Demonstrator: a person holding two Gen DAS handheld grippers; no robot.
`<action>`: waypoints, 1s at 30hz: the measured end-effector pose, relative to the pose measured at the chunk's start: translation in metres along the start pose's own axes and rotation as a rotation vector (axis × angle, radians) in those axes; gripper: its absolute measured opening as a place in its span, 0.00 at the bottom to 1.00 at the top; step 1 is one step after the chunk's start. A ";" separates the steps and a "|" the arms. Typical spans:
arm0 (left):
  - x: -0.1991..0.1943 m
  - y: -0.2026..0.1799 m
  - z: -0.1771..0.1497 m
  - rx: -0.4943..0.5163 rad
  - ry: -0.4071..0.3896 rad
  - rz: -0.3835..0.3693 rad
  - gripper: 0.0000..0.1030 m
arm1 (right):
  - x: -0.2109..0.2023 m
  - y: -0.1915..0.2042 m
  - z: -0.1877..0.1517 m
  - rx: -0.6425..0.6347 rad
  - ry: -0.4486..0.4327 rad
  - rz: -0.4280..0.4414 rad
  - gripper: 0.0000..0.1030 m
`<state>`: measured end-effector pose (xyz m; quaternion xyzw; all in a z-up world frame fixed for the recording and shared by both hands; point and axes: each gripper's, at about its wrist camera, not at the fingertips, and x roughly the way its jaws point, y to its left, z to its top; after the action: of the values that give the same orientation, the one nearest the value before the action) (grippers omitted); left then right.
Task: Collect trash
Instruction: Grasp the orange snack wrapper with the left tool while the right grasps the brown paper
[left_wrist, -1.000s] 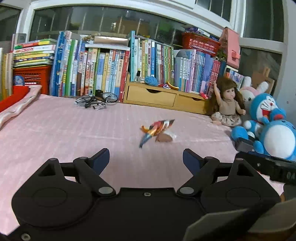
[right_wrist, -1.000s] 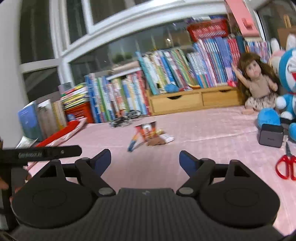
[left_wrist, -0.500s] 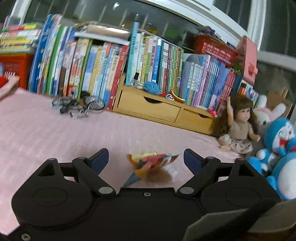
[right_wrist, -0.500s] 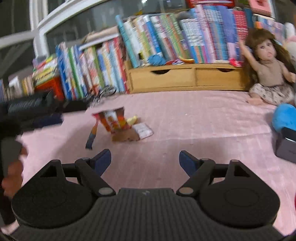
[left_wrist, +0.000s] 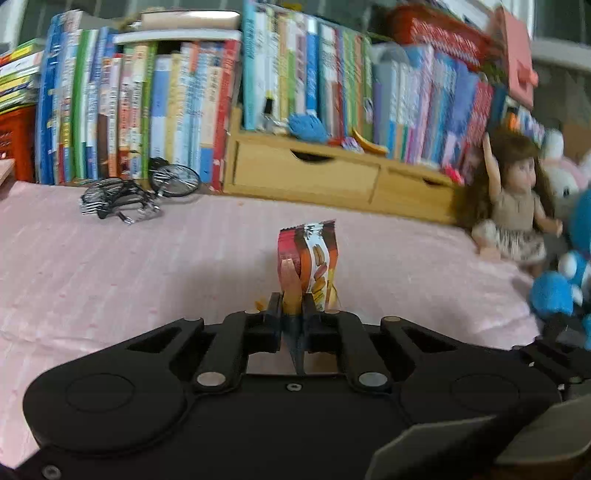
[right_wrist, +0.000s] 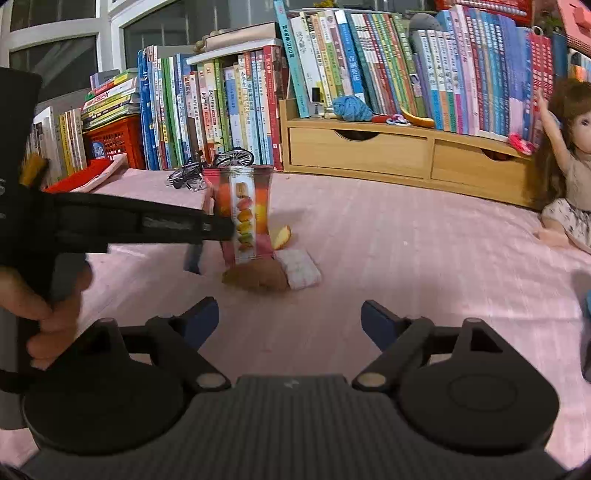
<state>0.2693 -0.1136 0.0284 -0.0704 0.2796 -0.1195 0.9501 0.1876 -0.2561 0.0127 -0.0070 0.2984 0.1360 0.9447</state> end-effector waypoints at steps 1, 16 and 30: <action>-0.003 0.005 0.001 -0.013 -0.016 0.003 0.08 | 0.005 0.000 0.002 0.001 0.003 0.007 0.92; -0.036 0.054 0.010 -0.099 -0.049 0.011 0.07 | 0.064 0.011 0.017 -0.061 0.068 0.010 0.92; -0.052 0.055 0.003 -0.095 -0.045 -0.007 0.07 | 0.051 0.029 0.016 -0.137 0.010 -0.038 0.57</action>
<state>0.2393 -0.0469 0.0467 -0.1189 0.2633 -0.1076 0.9513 0.2290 -0.2139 -0.0012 -0.0782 0.2927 0.1381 0.9430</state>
